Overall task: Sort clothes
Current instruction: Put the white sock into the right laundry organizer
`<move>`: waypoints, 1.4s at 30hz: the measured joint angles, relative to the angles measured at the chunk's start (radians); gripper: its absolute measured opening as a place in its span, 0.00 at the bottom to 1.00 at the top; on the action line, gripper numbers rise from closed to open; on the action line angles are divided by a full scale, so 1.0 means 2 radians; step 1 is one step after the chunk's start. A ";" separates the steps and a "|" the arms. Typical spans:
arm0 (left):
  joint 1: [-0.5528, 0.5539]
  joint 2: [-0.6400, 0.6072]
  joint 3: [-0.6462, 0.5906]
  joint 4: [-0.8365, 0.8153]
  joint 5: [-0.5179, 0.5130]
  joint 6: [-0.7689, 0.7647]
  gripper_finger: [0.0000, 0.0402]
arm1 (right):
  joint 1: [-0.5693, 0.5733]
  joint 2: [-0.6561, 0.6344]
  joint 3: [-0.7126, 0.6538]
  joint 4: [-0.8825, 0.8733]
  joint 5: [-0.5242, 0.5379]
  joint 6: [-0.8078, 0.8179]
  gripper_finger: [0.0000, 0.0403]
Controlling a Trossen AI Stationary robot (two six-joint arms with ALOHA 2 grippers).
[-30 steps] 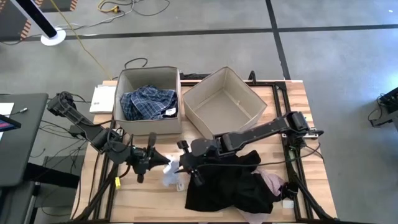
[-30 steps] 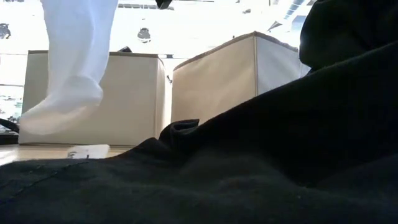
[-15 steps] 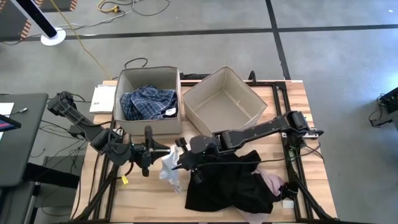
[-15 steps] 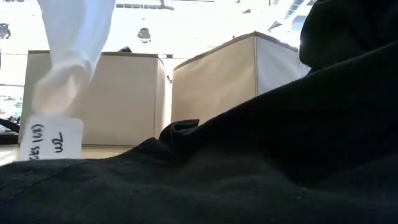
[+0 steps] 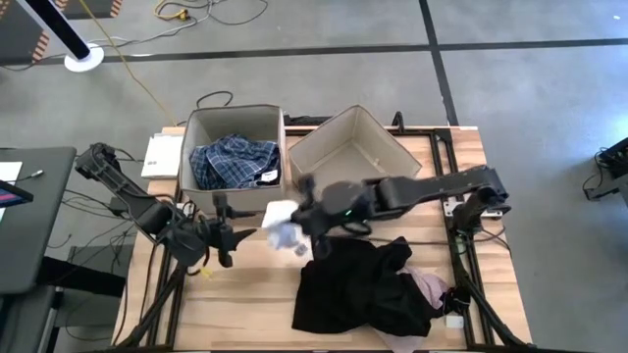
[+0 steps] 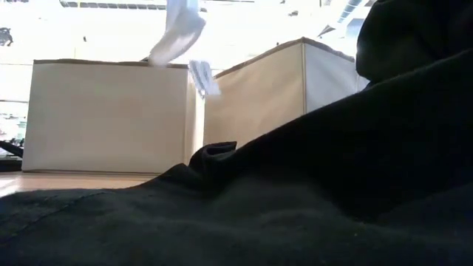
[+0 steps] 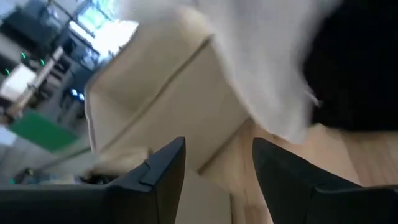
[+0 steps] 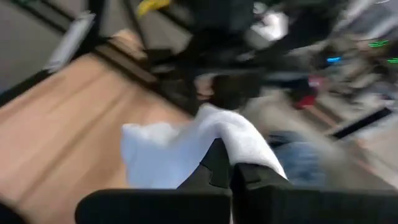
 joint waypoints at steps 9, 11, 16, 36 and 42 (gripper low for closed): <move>-0.001 0.002 -0.027 -0.039 0.039 -0.091 0.45 | -0.046 -0.083 0.002 -0.022 0.067 -0.006 0.00; -0.001 0.002 -0.040 -0.039 0.049 -0.104 0.45 | -0.056 -0.096 0.002 -0.025 0.067 -0.006 0.00; -0.001 0.002 -0.074 -0.025 0.060 -0.127 0.45 | -0.067 -0.117 0.002 -0.043 0.067 -0.001 0.00; -0.001 0.002 -0.106 0.003 0.062 -0.136 0.46 | -0.178 -0.121 0.001 -0.227 0.119 0.090 0.00; -0.001 0.002 -0.106 0.005 0.062 -0.136 0.46 | -0.259 -0.104 -0.021 -0.326 0.052 0.168 0.00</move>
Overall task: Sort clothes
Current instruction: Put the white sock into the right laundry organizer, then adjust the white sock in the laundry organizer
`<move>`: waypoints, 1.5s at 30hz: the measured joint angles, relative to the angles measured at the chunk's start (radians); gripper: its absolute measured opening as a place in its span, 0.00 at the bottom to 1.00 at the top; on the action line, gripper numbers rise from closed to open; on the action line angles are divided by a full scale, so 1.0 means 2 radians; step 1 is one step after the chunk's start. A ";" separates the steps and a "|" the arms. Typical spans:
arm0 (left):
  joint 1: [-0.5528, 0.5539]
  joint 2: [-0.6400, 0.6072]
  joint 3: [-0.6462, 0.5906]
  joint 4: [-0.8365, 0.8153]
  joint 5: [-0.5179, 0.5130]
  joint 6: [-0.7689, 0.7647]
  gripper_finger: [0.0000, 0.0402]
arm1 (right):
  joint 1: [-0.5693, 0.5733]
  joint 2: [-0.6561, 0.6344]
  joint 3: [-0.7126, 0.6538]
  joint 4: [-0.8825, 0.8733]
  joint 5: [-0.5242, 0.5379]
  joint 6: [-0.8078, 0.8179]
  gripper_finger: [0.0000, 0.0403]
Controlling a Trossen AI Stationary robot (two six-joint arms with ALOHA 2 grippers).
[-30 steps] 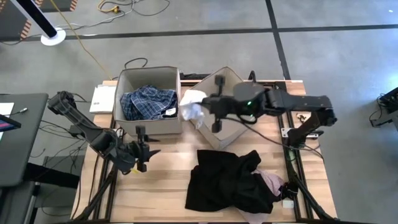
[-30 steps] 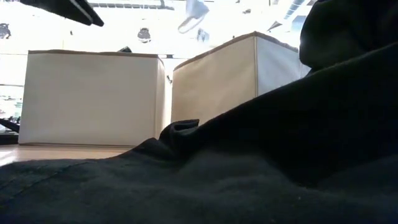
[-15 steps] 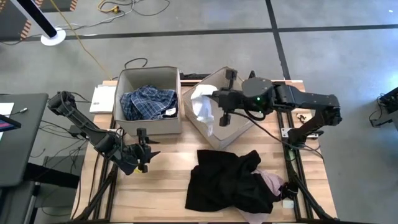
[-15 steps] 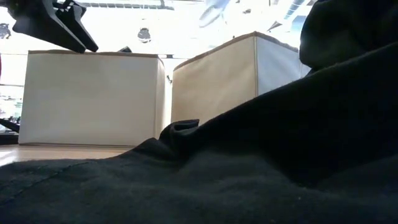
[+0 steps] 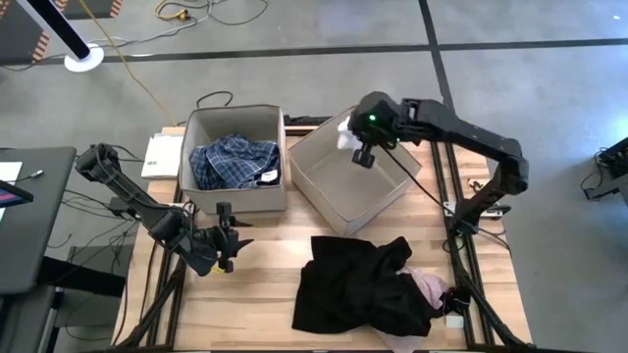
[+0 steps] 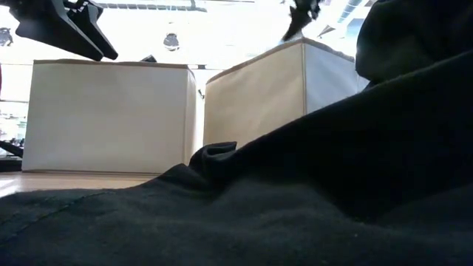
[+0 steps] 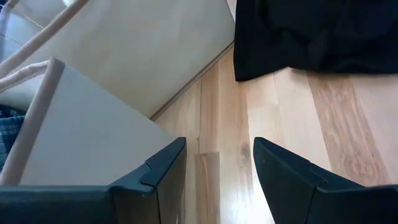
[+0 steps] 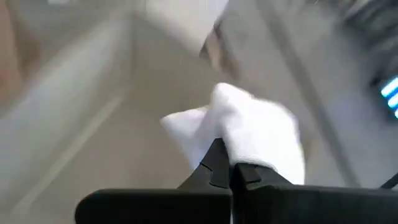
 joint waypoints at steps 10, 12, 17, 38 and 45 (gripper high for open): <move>0.000 0.000 0.000 0.007 0.000 -0.005 0.46 | -0.067 0.049 -0.115 -0.013 -0.157 0.015 0.00; 0.000 0.000 0.000 0.010 0.000 -0.005 0.46 | -0.071 0.068 -0.133 -0.009 -0.172 0.011 0.00; 0.000 0.000 0.000 0.010 0.000 -0.008 0.46 | -0.077 0.125 -0.167 -0.013 -0.211 0.002 0.03; 0.000 0.000 0.000 0.011 0.000 -0.019 0.46 | -0.063 0.059 -0.161 -0.002 -0.320 -0.023 0.53; 0.000 0.000 0.000 0.014 0.000 -0.020 0.46 | -0.032 0.057 -0.161 0.008 -0.334 0.000 0.75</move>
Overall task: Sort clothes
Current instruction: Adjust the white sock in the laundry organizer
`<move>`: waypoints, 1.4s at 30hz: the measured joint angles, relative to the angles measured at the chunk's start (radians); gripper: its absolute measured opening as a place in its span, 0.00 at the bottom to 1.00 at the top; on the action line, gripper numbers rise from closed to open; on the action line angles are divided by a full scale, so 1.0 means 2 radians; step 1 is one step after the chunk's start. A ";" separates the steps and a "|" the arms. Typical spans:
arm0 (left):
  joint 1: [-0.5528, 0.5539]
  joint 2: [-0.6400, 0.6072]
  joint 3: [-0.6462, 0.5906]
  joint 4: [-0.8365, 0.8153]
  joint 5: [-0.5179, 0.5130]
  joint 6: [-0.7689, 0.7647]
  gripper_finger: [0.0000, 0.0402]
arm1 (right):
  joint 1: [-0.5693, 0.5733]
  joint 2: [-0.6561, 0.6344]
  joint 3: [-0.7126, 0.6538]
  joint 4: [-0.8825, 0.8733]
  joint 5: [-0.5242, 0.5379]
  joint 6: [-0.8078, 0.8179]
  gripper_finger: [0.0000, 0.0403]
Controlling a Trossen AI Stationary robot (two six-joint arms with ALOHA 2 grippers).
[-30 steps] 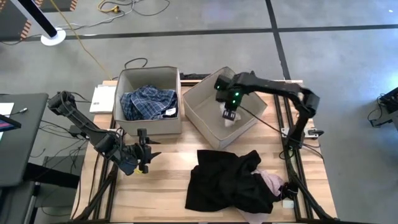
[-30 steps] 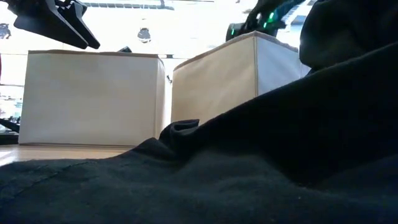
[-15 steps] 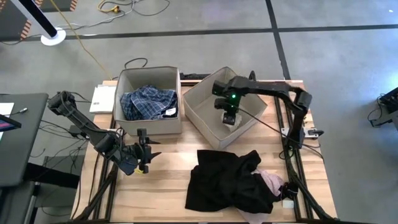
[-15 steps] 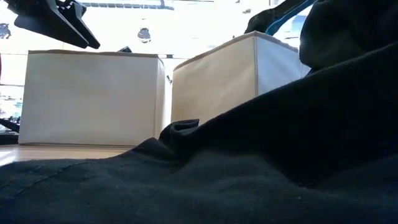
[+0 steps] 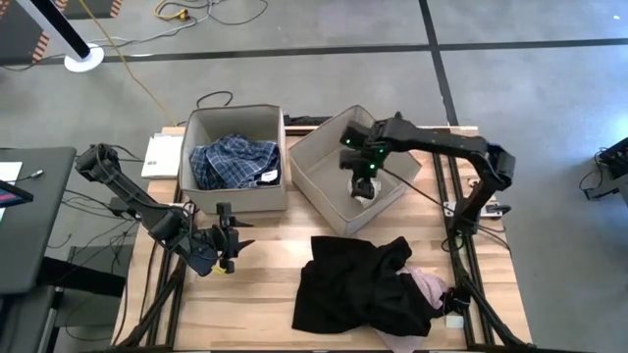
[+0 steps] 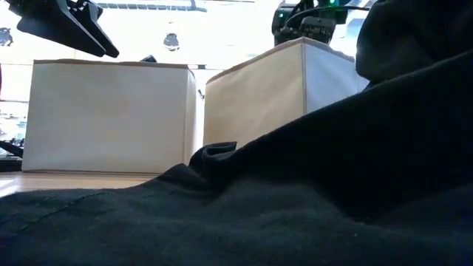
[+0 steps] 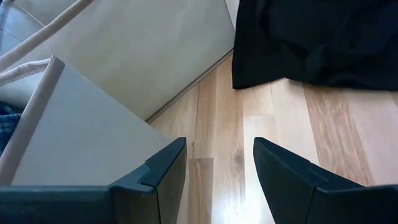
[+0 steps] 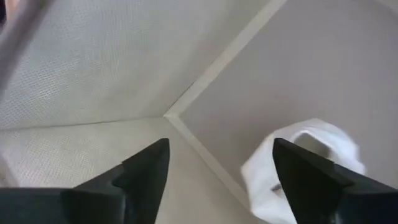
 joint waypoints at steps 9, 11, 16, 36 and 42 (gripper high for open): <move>0.000 0.000 0.000 0.017 0.000 -0.003 0.46 | 0.034 0.105 0.000 0.008 -0.013 -0.035 0.81; 0.000 0.000 0.000 0.016 0.000 -0.006 0.46 | 0.034 0.129 0.000 0.011 -0.013 -0.047 0.81; 0.000 0.000 0.000 0.016 0.000 -0.008 0.46 | 0.033 0.177 -0.001 0.008 -0.007 -0.074 0.80; 0.000 0.000 0.000 0.016 0.000 -0.001 0.46 | 0.055 0.119 0.021 -0.025 0.087 -0.112 0.01; 0.000 0.000 0.000 0.016 0.000 -0.001 0.46 | 0.063 0.020 0.051 -0.020 0.126 -0.101 0.00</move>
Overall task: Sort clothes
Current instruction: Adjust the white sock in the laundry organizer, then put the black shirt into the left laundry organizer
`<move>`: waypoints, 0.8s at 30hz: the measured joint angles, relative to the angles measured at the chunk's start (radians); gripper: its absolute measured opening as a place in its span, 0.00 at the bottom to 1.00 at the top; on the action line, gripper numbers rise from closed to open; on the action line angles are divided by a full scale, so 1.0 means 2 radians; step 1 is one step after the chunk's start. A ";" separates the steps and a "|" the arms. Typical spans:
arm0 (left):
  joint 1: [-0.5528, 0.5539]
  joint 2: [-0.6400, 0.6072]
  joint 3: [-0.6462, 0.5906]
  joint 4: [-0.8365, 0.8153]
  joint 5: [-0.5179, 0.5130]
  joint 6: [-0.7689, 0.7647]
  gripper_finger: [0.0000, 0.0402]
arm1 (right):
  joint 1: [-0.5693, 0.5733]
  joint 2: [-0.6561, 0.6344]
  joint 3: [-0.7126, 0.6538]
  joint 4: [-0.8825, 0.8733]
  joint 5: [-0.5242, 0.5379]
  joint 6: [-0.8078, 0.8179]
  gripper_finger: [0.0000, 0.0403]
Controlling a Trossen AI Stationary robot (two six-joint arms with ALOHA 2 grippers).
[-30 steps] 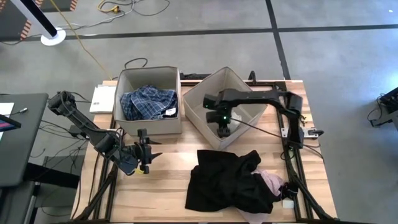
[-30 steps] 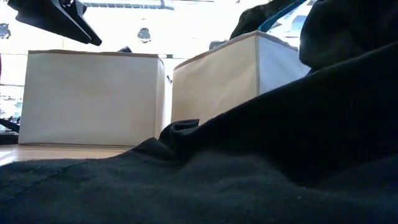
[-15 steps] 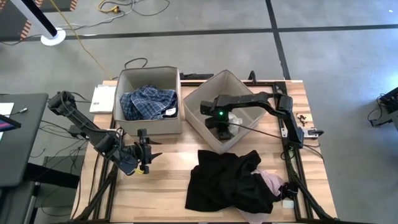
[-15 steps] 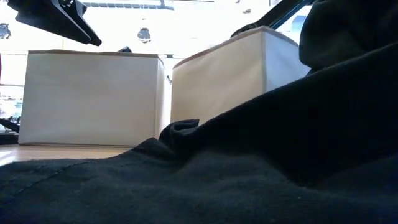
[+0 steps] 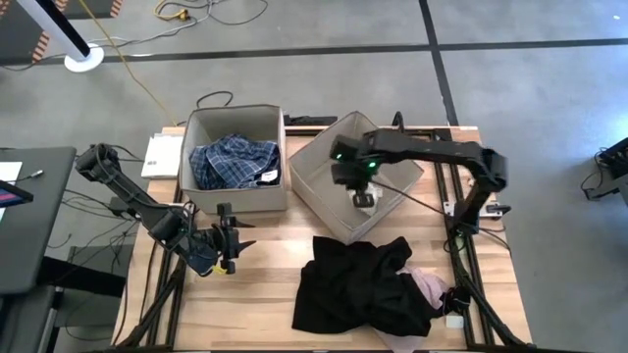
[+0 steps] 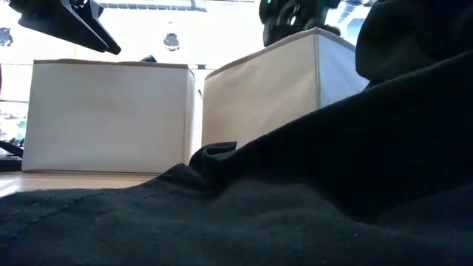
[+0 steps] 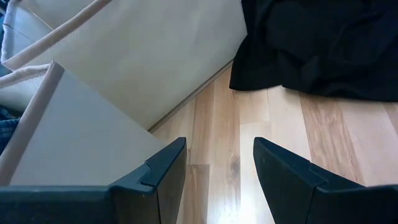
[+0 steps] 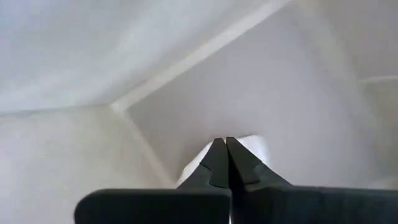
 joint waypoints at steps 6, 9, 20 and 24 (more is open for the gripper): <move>0.000 0.000 0.000 0.000 0.000 -0.001 0.46 | 0.001 -0.085 0.016 0.029 0.013 0.008 0.00; 0.000 0.000 0.000 0.000 0.000 -0.001 0.46 | 0.000 -0.112 0.016 0.035 0.013 0.017 0.00; 0.000 0.000 0.000 0.012 0.003 -0.001 0.46 | -0.022 -0.131 0.016 -0.026 0.014 0.092 0.10; 0.000 0.000 0.000 0.064 0.040 0.042 0.46 | -0.010 -0.134 0.016 -0.065 0.014 0.121 0.19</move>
